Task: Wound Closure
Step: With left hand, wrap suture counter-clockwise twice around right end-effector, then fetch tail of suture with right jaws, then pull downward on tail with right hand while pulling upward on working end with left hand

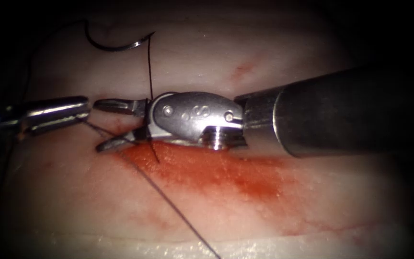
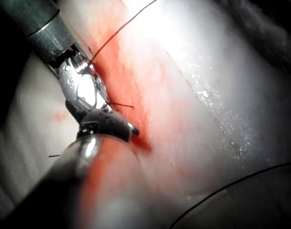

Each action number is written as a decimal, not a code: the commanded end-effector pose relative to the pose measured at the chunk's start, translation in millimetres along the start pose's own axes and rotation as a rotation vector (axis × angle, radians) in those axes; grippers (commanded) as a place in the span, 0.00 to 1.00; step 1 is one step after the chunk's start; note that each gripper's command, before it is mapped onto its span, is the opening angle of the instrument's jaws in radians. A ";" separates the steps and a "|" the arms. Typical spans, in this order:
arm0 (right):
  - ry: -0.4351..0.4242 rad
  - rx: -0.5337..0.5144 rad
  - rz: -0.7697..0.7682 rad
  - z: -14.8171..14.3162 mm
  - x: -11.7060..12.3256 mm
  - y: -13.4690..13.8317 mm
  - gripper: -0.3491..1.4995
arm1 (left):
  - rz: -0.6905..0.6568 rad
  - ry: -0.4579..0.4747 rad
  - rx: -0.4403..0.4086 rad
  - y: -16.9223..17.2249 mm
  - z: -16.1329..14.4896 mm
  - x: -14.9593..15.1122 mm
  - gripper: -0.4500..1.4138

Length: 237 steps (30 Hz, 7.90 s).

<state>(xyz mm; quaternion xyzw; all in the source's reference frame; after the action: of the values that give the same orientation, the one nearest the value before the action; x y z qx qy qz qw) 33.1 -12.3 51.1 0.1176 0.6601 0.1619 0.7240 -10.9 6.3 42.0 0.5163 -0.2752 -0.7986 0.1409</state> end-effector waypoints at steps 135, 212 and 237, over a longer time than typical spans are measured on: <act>0.224 -0.644 0.600 -6.2 -2.2 4.7 0.67 | -0.495 0.372 -0.184 15.1 9.3 -6.5 0.00; -0.030 -0.836 0.307 -3.3 -2.2 -7.3 0.00 | -0.634 0.055 -0.092 2.4 12.7 -17.8 0.00; -0.155 -0.838 0.253 -3.3 0.8 -15.4 0.00 | -0.619 -0.065 -0.066 0.0 16.8 -21.6 0.00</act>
<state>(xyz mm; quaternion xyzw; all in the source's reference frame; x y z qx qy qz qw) 30.4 -25.8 43.7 -0.0968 0.4607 0.4927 0.7319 -16.3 22.1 63.0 0.5440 -0.0836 -0.8285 -0.1033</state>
